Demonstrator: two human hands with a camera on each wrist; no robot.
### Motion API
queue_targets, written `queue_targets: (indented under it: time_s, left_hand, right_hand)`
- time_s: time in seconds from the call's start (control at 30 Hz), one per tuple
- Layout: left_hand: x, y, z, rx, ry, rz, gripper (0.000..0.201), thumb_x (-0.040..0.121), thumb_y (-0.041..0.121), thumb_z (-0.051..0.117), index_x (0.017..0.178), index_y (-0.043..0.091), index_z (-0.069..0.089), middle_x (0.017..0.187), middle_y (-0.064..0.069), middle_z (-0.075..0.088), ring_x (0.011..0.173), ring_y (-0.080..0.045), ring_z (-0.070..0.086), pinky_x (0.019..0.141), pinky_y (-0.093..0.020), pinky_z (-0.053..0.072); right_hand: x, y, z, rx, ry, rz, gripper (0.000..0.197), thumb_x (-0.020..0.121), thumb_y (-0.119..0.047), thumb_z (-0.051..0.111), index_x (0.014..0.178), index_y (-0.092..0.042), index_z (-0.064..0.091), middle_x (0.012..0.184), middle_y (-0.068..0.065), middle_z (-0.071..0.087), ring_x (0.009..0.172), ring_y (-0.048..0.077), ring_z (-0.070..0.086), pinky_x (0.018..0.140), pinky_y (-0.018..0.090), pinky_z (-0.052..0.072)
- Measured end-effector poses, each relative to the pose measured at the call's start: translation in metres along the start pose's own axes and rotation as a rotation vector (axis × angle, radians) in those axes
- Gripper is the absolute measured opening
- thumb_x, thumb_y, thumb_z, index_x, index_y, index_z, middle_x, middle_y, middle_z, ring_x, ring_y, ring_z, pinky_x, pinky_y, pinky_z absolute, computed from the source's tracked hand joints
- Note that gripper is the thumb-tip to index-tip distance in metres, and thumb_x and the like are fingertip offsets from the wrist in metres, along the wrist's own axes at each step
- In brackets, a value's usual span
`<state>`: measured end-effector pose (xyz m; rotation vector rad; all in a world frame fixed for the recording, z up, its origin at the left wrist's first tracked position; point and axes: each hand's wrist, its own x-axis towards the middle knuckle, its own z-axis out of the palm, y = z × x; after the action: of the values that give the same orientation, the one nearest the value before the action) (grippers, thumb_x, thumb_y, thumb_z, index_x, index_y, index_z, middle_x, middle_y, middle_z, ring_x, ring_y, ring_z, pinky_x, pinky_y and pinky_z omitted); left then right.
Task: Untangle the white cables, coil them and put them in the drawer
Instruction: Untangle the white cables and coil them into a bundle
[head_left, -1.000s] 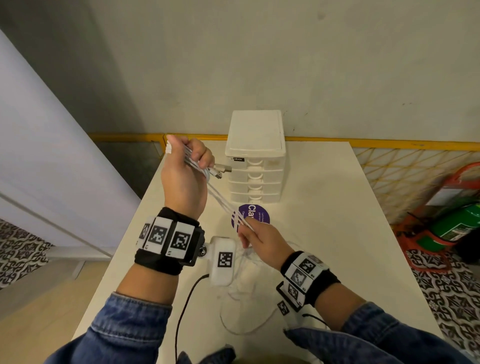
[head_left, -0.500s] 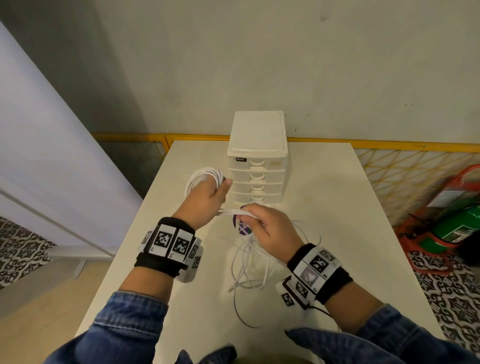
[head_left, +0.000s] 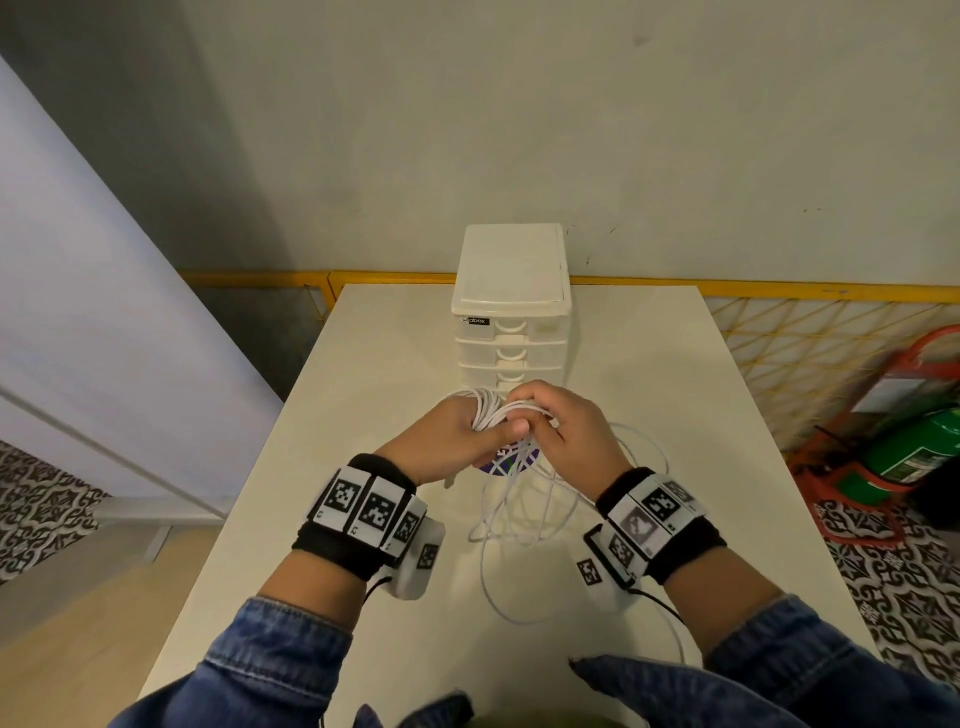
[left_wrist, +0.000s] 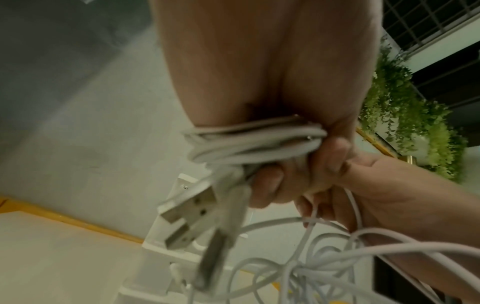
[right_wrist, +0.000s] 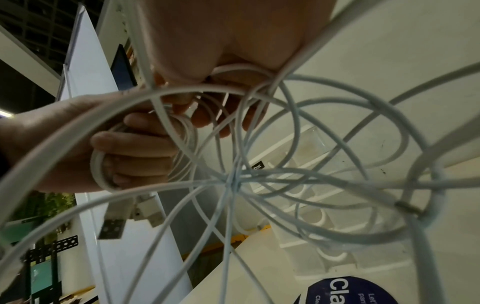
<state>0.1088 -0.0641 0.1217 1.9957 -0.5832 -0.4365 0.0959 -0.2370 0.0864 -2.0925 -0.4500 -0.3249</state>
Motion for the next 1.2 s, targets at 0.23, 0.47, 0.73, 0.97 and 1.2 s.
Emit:
queue_targets:
  time_s: [0.23, 0.47, 0.73, 0.97, 1.2]
  left_hand:
    - [-0.007, -0.001, 0.001, -0.090, 0.053, -0.047, 0.038, 0.096, 0.028, 0.052, 0.060, 0.017, 0.055, 0.051, -0.001, 0.054, 0.042, -0.007, 0.046, 0.048, -0.018, 0.039]
    - [-0.008, -0.002, -0.012, -0.307, 0.387, -0.160, 0.044, 0.095, 0.027, 0.055, 0.057, 0.016, 0.034, 0.041, 0.007, 0.034, 0.037, -0.010, 0.026, 0.040, -0.019, 0.024]
    - [-0.014, -0.012, -0.028, -0.246, 0.668, -0.249, 0.040, 0.091, 0.037, 0.060, 0.066, 0.011, 0.044, 0.052, -0.003, 0.040, 0.043, -0.014, 0.035, 0.048, -0.025, 0.033]
    - [-0.020, -0.020, -0.034, -0.212, 0.766, -0.268, 0.040, 0.091, 0.035, 0.061, 0.064, 0.013, 0.041, 0.052, -0.002, 0.040, 0.042, -0.012, 0.035, 0.048, -0.025, 0.034]
    - [-0.022, -0.022, -0.035, -0.401, 0.754, -0.291, 0.039, 0.089, 0.028, 0.065, 0.063, 0.015, 0.039, 0.050, 0.000, 0.036, 0.040, -0.010, 0.029, 0.041, -0.018, 0.029]
  right_hand:
    - [-0.005, 0.020, -0.004, -0.015, -0.085, 0.117, 0.034, 0.078, -0.042, 0.069, 0.108, -0.028, 0.059, 0.099, -0.006, 0.066, 0.090, 0.005, 0.060, 0.078, 0.015, 0.045]
    - [-0.022, 0.036, 0.002, -0.034, -0.073, 0.048, 0.046, 0.083, -0.056, 0.048, 0.101, -0.021, 0.071, 0.082, 0.001, 0.064, 0.074, 0.008, 0.057, 0.071, 0.024, 0.046]
    - [-0.027, 0.041, 0.001, 0.098, -0.110, 0.184, 0.034, 0.087, -0.042, 0.056, 0.114, -0.023, 0.063, 0.109, -0.006, 0.067, 0.101, 0.008, 0.062, 0.090, 0.027, 0.049]
    - [-0.026, 0.045, -0.006, 0.063, 0.093, 0.183, 0.011, 0.092, -0.020, 0.057, 0.093, -0.019, 0.068, 0.088, 0.003, 0.067, 0.082, 0.011, 0.060, 0.076, 0.019, 0.045]
    - [-0.024, 0.062, -0.017, -0.095, 0.309, 0.341, 0.013, 0.091, -0.018, 0.058, 0.091, -0.008, 0.068, 0.089, 0.005, 0.067, 0.081, 0.018, 0.059, 0.074, 0.026, 0.043]
